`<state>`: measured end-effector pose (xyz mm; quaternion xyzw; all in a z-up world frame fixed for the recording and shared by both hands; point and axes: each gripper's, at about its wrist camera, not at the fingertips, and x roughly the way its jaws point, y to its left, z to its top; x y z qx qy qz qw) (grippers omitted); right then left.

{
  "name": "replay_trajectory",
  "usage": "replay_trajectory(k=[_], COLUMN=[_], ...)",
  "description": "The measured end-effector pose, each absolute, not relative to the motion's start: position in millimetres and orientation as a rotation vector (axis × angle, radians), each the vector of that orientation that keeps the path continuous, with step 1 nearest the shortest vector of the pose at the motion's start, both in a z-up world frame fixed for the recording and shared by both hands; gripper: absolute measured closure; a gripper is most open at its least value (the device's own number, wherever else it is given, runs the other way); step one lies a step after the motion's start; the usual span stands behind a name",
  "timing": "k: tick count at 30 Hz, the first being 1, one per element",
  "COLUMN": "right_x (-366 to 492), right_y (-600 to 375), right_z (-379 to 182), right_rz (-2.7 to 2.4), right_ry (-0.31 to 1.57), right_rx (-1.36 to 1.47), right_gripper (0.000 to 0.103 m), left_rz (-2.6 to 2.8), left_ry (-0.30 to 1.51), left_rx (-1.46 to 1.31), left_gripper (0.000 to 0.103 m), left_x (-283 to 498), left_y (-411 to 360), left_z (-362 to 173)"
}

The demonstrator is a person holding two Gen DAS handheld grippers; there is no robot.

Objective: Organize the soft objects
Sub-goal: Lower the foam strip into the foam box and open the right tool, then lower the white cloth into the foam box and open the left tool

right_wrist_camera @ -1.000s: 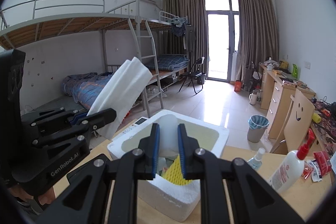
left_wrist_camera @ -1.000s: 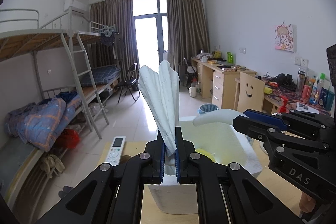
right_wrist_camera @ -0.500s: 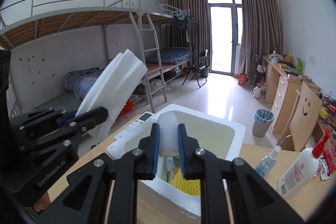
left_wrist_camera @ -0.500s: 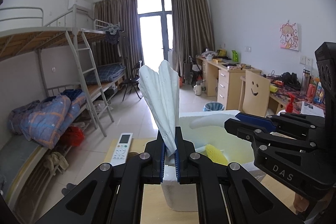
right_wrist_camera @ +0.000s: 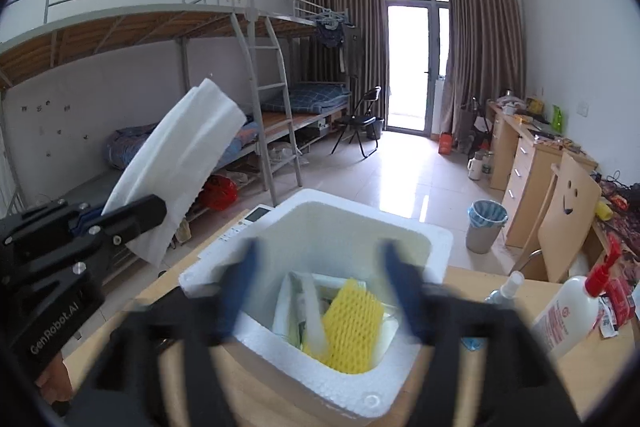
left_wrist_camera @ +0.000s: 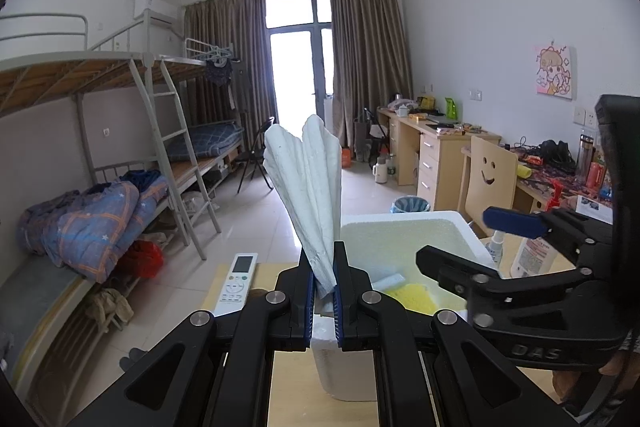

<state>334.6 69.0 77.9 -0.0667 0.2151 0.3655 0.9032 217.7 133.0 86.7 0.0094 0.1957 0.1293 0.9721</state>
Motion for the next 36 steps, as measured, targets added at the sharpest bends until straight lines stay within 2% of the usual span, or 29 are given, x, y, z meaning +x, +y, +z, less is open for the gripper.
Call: replay_trajectory(k=[14, 23, 25, 36], right_x=[331.6, 325.6, 325.6, 322.4], right_y=[55.9, 27.9, 19.1, -12.7], right_z=[83.9, 90.4, 91.0, 91.3], right_rz=[0.746, 0.725, 0.712, 0.641], right_ry=[0.433, 0.409, 0.400, 0.380], right_rx=[-0.112, -0.072, -0.062, -0.047], right_gripper=[0.013, 0.006, 0.001, 0.000], left_rz=[0.265, 0.256, 0.249, 0.206], left_ry=[0.408, 0.416, 0.420, 0.436], left_rx=[0.019, 0.020, 0.016, 0.028], left_gripper=[0.095, 0.095, 0.095, 0.095], left_x=[219.3, 228.1, 230.9, 248.3], left_y=[127.8, 122.1, 120.5, 98.1], left_z=[85.0, 83.4, 82.8, 80.5])
